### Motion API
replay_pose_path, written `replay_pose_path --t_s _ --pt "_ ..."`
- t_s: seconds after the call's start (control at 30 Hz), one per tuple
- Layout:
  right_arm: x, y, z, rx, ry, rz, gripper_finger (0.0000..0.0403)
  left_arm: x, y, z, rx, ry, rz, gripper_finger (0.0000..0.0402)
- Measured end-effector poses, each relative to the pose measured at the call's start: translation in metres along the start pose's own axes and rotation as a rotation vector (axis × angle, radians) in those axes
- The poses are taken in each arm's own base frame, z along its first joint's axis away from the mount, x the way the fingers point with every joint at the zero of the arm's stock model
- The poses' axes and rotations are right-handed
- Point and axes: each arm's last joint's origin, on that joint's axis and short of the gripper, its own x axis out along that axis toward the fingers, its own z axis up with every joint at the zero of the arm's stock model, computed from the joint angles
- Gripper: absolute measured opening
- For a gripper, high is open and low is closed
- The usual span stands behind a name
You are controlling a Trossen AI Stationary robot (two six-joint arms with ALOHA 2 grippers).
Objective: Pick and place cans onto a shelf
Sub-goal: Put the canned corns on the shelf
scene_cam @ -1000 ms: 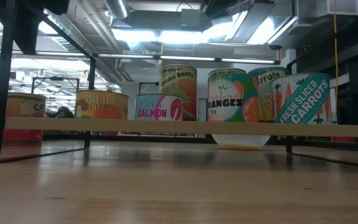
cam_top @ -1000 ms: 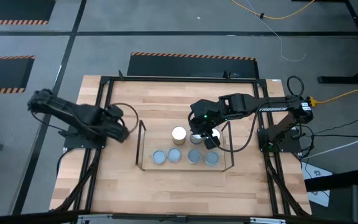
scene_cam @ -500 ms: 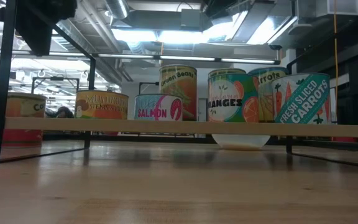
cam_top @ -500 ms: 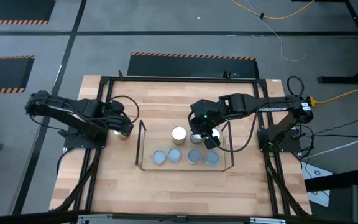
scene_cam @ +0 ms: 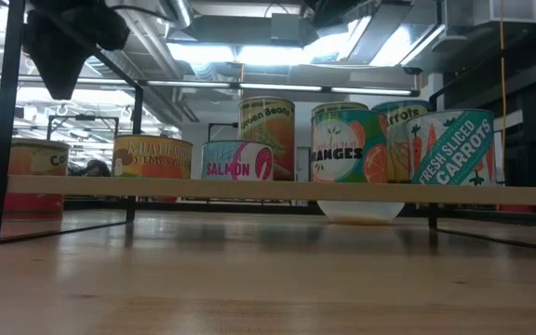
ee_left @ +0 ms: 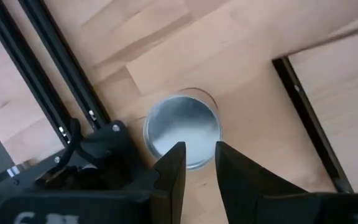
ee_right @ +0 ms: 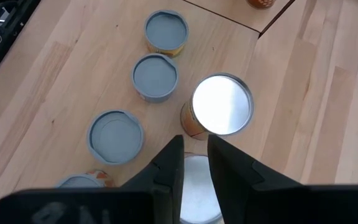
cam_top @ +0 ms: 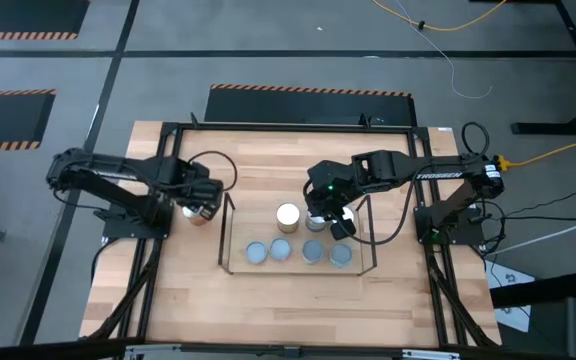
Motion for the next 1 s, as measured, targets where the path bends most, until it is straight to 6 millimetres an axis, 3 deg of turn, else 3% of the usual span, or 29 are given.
replay_pose_path --t_s 0.33,0.77,1.0 --pt "0.000 0.000 0.000 0.000 0.003 0.001 0.0078 0.013 0.011 0.023 -0.021 0.101 -0.060 0.0080" --pt "0.000 0.000 0.000 -0.004 0.004 0.001 0.0078 0.053 0.006 0.019 -0.028 0.173 -0.136 0.0080" --pt "0.000 0.000 0.000 -0.004 0.004 0.001 0.0078 0.056 0.005 0.020 -0.030 0.161 -0.147 0.0080"
